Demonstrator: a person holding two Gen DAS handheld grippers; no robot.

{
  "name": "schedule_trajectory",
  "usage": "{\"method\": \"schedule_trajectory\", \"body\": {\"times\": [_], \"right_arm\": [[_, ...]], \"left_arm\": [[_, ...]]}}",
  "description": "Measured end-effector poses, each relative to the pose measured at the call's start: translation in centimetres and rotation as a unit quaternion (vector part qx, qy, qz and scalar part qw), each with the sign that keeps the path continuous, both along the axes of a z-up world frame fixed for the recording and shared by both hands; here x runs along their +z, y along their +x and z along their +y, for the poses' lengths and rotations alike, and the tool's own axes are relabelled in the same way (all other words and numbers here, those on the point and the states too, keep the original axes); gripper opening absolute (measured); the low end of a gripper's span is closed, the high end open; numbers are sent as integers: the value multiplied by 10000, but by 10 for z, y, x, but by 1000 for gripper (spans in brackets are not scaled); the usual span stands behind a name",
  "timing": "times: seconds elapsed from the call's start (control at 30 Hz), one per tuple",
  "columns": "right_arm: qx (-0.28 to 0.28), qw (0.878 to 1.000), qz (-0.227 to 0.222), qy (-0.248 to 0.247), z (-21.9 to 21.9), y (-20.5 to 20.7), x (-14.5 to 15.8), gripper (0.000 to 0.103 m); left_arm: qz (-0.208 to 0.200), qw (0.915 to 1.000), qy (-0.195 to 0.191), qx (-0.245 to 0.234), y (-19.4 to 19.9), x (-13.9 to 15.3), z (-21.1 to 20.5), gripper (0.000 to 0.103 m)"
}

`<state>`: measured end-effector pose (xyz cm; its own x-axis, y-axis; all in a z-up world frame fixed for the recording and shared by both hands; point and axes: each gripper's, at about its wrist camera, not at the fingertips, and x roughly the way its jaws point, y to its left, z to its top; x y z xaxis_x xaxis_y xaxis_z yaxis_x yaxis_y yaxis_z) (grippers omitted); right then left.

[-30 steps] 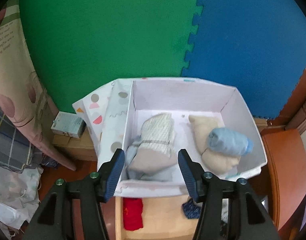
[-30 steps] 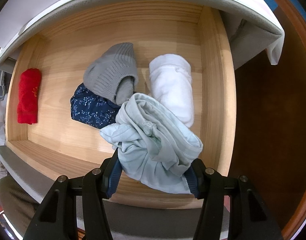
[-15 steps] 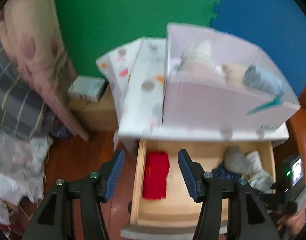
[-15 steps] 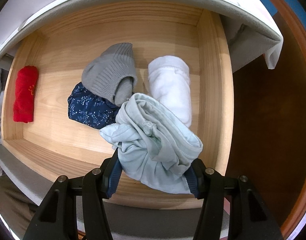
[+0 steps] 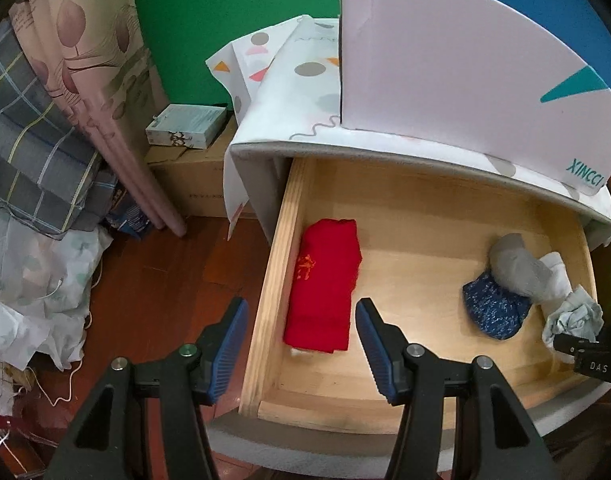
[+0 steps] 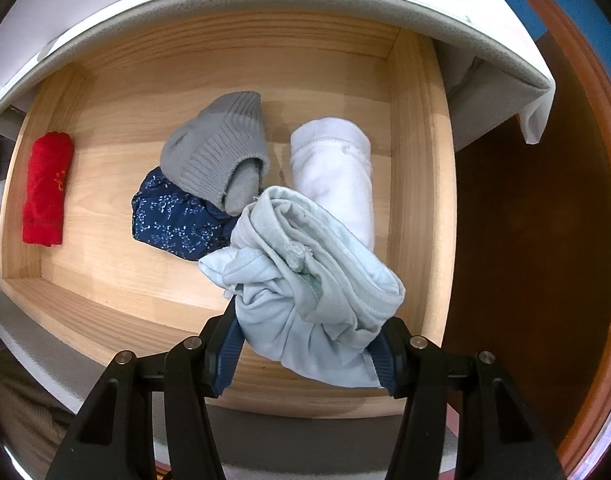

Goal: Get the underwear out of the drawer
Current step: 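Withdraw the open left gripper from the box back over the drawer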

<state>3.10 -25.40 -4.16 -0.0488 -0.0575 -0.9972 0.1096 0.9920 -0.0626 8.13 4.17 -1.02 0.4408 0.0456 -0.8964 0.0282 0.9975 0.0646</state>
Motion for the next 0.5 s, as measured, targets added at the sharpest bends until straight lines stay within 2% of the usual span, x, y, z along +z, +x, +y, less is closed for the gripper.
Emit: {"method": "schedule_trajectory", "body": {"times": [0.5], "right_arm": [[72, 9992, -382, 61, 3, -11, 13, 53]], "left_arm": [[-162, 9992, -227, 292, -1, 1, 13, 57]]}}
